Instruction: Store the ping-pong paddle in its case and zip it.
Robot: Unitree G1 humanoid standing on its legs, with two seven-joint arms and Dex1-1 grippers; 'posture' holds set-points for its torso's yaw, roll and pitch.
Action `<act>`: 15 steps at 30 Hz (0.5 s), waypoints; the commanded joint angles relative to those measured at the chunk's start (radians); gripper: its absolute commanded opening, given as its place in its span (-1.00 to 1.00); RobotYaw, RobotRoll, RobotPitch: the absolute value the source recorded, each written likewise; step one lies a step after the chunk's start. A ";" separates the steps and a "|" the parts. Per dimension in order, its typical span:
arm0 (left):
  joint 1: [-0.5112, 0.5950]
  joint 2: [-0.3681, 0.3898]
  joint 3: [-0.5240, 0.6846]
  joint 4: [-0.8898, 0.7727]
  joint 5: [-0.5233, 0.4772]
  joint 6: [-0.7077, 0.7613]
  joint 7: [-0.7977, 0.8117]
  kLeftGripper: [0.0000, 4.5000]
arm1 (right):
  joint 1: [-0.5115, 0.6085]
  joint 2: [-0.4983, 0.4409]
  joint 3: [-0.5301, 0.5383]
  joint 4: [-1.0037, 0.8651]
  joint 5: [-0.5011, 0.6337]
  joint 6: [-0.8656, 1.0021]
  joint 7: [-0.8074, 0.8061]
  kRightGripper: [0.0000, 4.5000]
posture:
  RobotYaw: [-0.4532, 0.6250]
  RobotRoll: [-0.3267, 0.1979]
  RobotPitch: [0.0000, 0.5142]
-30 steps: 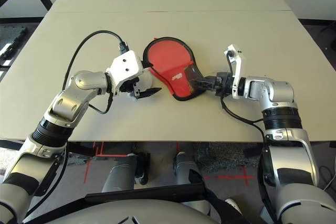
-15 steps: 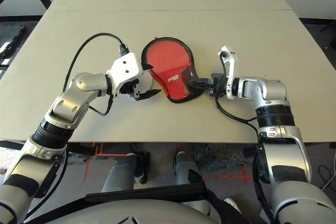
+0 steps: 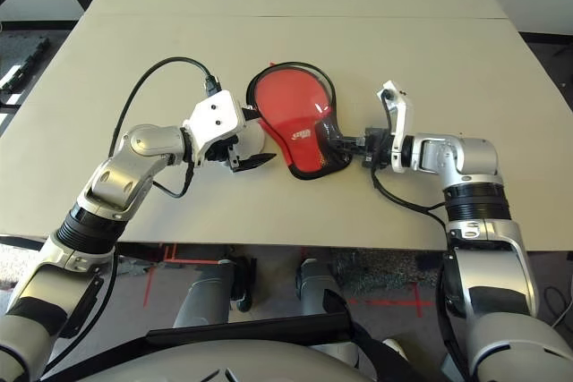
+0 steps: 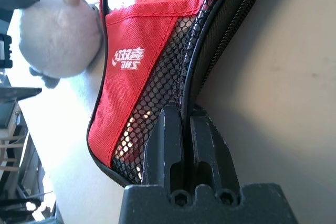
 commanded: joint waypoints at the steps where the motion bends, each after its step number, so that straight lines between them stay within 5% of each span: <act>1: 0.011 -0.005 -0.012 0.006 0.009 -0.009 -0.001 1.00 | 0.061 -0.054 -0.017 -0.088 0.038 0.083 -0.010 -0.98 | -0.27 0.25 -0.27; 15: 0.015 -0.020 -0.019 0.020 0.011 -0.025 -0.002 1.00 | 0.255 -0.207 -0.145 -0.299 0.176 0.217 -0.027 -0.98 | -0.30 0.25 -0.27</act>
